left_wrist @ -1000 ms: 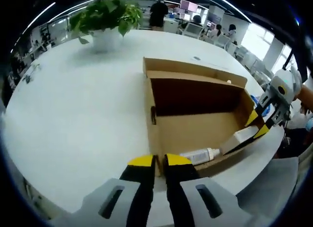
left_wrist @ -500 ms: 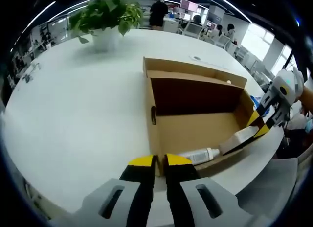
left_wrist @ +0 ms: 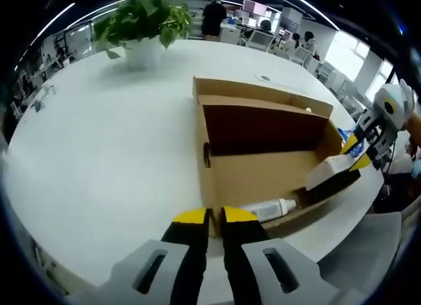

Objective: Operate the shoe box by opening the lid, removing the specified soft item, and placing it in the target area until the item is outside and the box remains undamaged.

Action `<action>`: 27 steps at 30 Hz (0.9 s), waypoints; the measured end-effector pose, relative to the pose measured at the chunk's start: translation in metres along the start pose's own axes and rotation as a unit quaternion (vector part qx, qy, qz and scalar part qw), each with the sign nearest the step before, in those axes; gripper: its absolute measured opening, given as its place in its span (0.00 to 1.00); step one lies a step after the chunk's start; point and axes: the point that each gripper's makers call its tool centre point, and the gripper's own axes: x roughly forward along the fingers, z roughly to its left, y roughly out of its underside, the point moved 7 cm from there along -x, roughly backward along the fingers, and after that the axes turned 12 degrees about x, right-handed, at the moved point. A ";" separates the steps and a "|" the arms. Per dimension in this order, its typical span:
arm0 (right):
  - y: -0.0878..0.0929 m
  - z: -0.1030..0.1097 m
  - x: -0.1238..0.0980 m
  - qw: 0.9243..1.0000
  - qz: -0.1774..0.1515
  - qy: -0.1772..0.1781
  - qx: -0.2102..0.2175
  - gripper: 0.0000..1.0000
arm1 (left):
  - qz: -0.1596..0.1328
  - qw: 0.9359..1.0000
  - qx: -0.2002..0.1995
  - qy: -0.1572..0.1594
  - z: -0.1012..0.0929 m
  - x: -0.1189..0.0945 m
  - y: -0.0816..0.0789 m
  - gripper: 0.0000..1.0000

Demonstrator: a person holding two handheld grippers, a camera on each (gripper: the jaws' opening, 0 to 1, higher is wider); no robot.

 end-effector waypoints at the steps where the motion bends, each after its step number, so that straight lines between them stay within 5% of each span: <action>1: -0.001 0.000 -0.003 1.000 -0.002 0.003 -0.002 0.14 | 0.000 1.000 0.000 0.000 0.000 0.000 0.000 0.04; 16: -0.022 0.003 -0.056 0.998 -0.041 0.045 -0.010 0.14 | 0.003 1.000 -0.008 0.002 0.000 -0.001 0.001 0.04; 27: -0.008 -0.005 -0.094 0.996 -0.039 0.071 -0.020 0.14 | 0.006 1.000 -0.007 -0.003 -0.002 -0.001 0.001 0.04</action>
